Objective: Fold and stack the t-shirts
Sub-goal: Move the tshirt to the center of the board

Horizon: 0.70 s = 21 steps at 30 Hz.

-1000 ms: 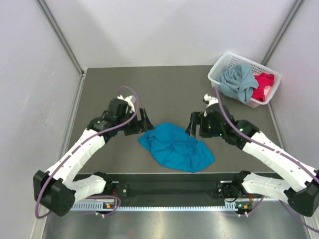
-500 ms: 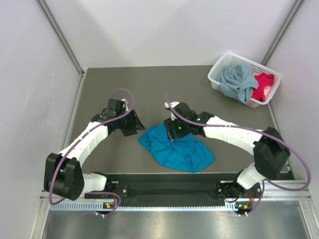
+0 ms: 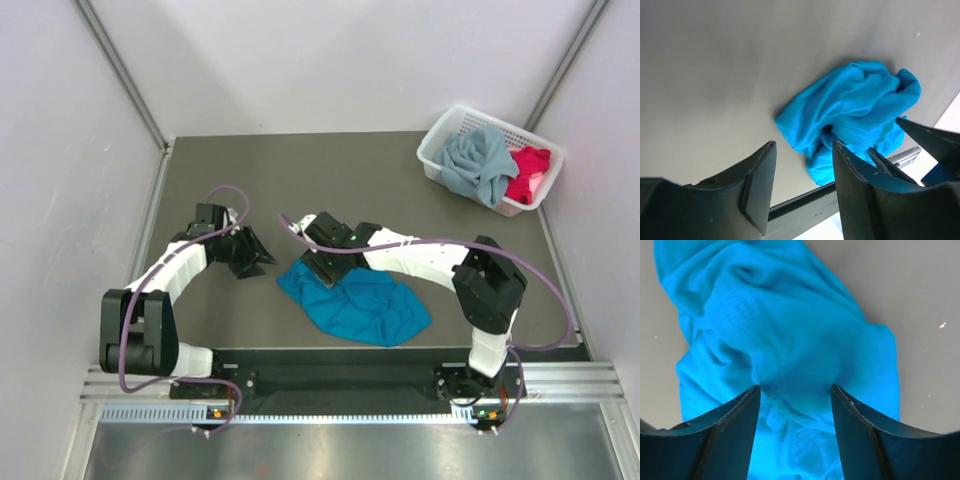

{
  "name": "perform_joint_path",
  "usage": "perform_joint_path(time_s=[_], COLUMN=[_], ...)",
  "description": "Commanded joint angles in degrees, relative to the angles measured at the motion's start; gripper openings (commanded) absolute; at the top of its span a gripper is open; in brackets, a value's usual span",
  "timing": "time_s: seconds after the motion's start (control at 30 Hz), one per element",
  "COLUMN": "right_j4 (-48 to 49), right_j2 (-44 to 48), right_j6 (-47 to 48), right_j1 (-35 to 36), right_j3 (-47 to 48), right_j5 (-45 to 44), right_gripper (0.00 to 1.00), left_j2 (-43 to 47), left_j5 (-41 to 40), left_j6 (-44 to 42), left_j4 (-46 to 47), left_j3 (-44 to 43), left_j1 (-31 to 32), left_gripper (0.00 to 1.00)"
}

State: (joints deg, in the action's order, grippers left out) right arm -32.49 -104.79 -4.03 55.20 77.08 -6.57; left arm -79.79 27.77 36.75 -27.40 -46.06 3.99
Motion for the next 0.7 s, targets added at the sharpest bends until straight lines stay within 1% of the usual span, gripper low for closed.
perform_joint_path(time_s=[0.0,0.07,0.17,0.2,0.27,0.3,0.37,0.4,0.47,0.5,0.57,0.6,0.63,0.67], right_j4=[-0.5,0.3,-0.2,-0.2,0.0,0.3,0.8,0.8,0.6,0.6,-0.5,-1.0,-2.0,-2.5], right_j2=[0.0,-1.0,-2.7,-2.9,-2.4,-2.2,-1.4,-0.9,0.8,1.7,4.4,5.5,6.5,9.0], right_j6=[2.4,2.3,1.7,1.7,1.2,1.1,0.8,0.7,-0.4,-0.8,-1.9,-2.4,-3.6,-4.3], right_j1=[1.9,2.1,2.1,2.0,2.1,2.0,1.9,1.8,1.3,1.1,0.9,0.7,0.3,0.1], right_j3=[1.7,1.4,2.3,2.5,2.4,2.2,1.7,1.7,1.1,1.1,0.8,0.8,0.8,0.6], right_j5=[-0.1,-0.3,-2.5,-2.9,-4.1,-4.3,-5.7,-6.3,-8.4,-8.7,-9.8,-10.0,-10.0,-10.1], right_gripper=[0.59,0.57,0.51,0.45,0.39,0.31,0.19,0.09,0.02,0.00,0.00,0.00,0.00,0.00], left_j2=[3.1,3.8,4.0,4.2,4.5,4.7,5.3,5.4,5.8,6.0,7.0,7.5,7.4,7.1], left_j5=[1.5,1.8,2.6,2.9,3.8,4.0,4.8,5.5,7.2,8.5,8.6,6.8,5.6,3.4], left_j6=[-2.2,-2.4,-2.2,-2.0,-1.9,-1.7,-1.6,-1.6,-1.8,-2.1,-3.3,-4.9,-5.7,-6.6], left_j4=[0.4,0.4,0.5,0.6,0.8,0.8,0.9,1.1,2.3,2.7,3.2,2.9,2.4,1.6], left_j3=[1.3,2.6,3.4,3.7,3.8,4.0,4.1,4.2,4.3,4.4,3.4,2.5,1.5,-1.0], left_j1=[-2.0,-2.8,-3.4,-3.4,-3.3,-3.4,-3.4,-3.3,-3.3,-3.2,-1.5,-0.2,3.3,5.4], left_gripper=[0.53,0.53,0.53,0.52,0.53,0.52,0.54,0.56,0.62,0.71,0.78,0.83,0.85,0.86])
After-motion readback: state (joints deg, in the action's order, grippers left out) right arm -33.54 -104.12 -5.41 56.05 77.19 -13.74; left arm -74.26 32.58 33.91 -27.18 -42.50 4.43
